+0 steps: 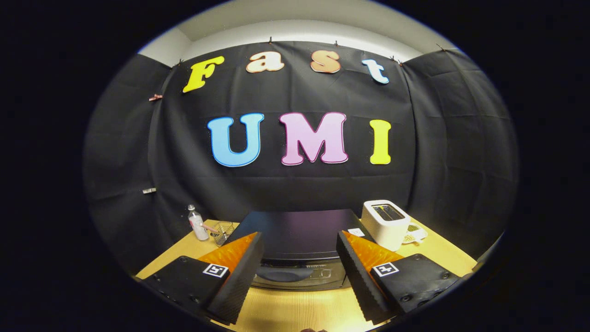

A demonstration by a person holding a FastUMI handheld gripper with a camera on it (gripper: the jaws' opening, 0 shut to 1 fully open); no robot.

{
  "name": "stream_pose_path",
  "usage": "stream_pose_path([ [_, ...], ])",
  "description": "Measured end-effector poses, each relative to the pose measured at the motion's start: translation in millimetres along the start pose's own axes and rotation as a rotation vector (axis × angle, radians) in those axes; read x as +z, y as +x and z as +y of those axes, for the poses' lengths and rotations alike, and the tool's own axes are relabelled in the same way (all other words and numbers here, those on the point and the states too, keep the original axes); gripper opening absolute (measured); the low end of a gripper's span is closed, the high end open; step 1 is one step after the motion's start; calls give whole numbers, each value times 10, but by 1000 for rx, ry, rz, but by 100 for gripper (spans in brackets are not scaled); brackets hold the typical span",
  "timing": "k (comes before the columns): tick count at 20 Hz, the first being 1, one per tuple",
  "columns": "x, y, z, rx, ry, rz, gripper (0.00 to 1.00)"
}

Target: Open the toaster oven, put the food inside, and close the toaster oven door.

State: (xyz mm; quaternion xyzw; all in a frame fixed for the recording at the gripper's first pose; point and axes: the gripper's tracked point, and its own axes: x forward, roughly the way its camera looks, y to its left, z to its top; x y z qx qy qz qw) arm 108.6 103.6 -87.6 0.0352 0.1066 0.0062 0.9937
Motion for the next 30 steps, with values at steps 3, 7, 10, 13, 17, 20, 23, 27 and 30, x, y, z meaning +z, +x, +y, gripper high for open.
stream_pose_path([
  [3, -341, 243, 61, -14, 13, 74, 98],
  [7, -726, 425, 126, -28, 19, 168, 98],
  [10, -890, 465, 144, -24, 0, 207, 98],
  [13, -889, 478, 166, -19, -8, 209, 97],
  [17, -929, 473, 177, -29, -10, 227, 98],
  [20, -952, 319, 174, -25, -10, 226, 98],
  [23, -1038, 144, 176, -15, 0, 240, 98],
  [27, -1292, -157, 145, 4, 4, 279, 97],
  [30, -1387, -294, 155, 25, -15, 256, 95],
])
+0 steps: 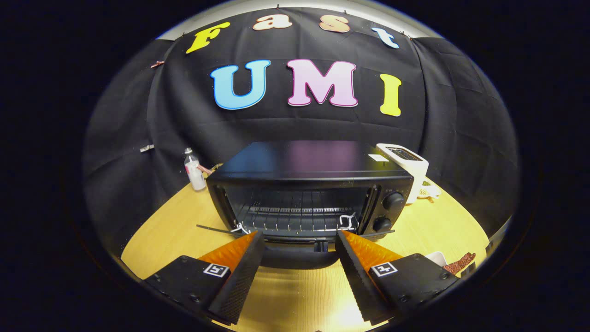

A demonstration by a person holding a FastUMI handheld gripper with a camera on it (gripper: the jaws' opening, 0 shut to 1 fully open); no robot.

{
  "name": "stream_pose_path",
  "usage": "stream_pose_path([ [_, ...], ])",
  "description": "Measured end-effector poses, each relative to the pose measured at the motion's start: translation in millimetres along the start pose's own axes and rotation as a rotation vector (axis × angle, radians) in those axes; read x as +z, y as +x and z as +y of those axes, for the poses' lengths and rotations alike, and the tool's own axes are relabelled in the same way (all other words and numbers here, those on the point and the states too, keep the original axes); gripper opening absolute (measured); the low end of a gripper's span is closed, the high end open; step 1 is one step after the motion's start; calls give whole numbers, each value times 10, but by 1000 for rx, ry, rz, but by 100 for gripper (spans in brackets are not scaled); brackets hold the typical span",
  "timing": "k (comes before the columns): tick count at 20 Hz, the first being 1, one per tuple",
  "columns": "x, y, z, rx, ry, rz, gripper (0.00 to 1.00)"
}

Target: Open the toaster oven, put the food inside, and close the toaster oven door.

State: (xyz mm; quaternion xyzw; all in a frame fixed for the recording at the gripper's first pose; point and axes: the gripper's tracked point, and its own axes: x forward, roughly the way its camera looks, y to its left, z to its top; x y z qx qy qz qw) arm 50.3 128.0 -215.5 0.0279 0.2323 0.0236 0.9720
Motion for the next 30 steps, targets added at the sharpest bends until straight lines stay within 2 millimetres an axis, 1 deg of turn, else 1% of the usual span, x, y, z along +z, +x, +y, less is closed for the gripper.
stream_pose_path([
  [3, -268, -106, -1, 11, -12, 24, 95],
  [6, -637, -144, 34, 45, -31, 119, 95],
  [7, -769, -187, -8, 52, -24, 167, 96],
  [9, -942, -275, -98, 54, 14, 211, 98],
  [11, -928, -310, -157, 55, 25, 221, 98],
  [12, -925, -358, -218, 55, 16, 229, 98],
  [13, -921, -446, -285, 62, 10, 231, 98],
  [15, -759, -607, -442, 63, 2, 204, 98],
  [18, -437, -800, -808, 47, -1, 158, 98],
  [21, -157, -936, -1255, 26, -22, 100, 98],
  [23, -10, -976, -1603, 1, -9, 83, 98],
  [24, 49, -960, -1795, -15, 8, 85, 98],
  [27, 208, -994, -2403, -79, 70, 79, 98],
  [28, 215, -996, -2600, -101, 91, 82, 98],
  [30, 78, -986, -2957, -138, 134, 111, 97],
])
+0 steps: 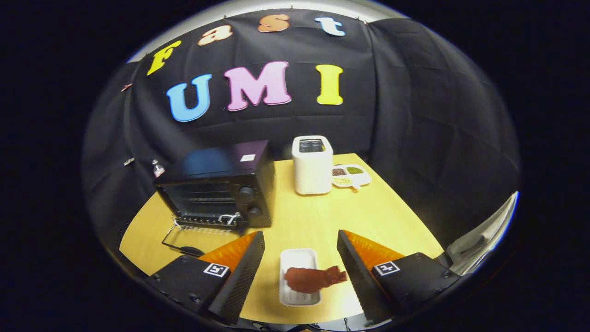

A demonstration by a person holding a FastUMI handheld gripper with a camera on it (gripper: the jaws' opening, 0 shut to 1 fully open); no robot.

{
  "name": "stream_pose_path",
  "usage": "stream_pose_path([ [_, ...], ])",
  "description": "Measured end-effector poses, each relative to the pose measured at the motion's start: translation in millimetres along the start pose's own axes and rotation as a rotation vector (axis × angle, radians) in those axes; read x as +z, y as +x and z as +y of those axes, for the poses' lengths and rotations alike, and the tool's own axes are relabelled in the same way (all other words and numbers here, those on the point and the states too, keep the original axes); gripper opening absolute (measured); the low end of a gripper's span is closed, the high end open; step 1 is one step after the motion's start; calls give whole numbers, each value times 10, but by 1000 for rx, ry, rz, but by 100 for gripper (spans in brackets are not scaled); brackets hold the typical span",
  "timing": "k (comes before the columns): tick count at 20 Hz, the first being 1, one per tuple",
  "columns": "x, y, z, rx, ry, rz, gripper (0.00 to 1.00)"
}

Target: Open the toaster oven, put the food inside, and close the toaster oven door.

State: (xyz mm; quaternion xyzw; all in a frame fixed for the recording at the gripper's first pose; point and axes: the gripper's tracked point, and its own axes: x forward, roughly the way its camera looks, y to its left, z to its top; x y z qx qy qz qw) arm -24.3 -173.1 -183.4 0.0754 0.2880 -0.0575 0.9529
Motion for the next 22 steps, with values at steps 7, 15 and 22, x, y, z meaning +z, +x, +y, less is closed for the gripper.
stream_pose_path([
  [7, -708, 186, -383, 107, 152, 246, 99],
  [15, -1130, 348, -181, 277, 221, 422, 74],
  [22, -1184, 388, -107, 341, 309, 500, 33],
])
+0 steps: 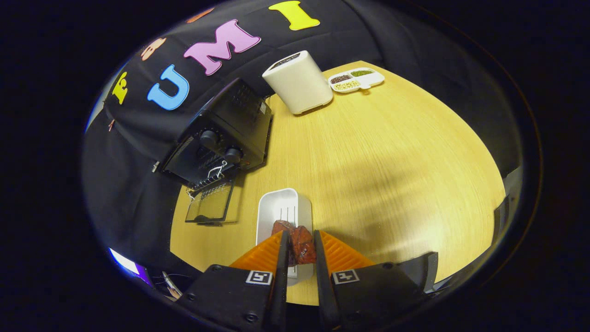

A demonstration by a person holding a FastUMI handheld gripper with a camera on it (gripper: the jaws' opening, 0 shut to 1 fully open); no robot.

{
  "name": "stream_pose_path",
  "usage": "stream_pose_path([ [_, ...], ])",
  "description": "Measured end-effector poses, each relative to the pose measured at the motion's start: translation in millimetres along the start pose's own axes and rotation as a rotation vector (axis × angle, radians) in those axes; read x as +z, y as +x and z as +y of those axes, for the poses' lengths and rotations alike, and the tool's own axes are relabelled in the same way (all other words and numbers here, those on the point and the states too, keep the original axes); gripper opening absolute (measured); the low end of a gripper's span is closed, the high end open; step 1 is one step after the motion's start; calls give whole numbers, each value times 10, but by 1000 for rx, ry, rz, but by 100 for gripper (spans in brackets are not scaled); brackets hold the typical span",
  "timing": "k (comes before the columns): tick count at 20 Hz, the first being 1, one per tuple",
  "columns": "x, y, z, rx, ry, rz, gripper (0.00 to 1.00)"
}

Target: Open the toaster oven, put the food inside, and close the toaster oven door.

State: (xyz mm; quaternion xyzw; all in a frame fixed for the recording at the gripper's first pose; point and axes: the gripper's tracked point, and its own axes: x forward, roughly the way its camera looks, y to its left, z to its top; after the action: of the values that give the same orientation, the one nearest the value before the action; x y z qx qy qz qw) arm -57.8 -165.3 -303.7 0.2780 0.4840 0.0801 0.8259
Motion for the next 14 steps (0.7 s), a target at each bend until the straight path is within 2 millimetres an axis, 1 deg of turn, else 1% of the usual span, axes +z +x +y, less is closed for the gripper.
stream_pose_path([
  [1, -29, 27, 45, 24, 32, 13, 28],
  [2, -15, 29, 79, 35, 62, 17, 24],
  [3, 23, 22, 62, 29, 70, 20, 17],
  [4, 33, -15, 80, 31, 55, 20, 17],
  [5, 17, -10, 82, 27, 22, 16, 15],
  [6, 58, -33, 87, 21, -8, 5, 15],
  [7, 90, -79, 123, 18, -28, 2, 14],
  [9, 198, -205, 213, 16, -52, -28, 14],
  [11, 292, -331, 334, 0, -93, -63, 14],
  [12, 333, -405, 440, 3, -96, -85, 14],
  [14, 358, -518, 727, 21, -72, -127, 14],
])
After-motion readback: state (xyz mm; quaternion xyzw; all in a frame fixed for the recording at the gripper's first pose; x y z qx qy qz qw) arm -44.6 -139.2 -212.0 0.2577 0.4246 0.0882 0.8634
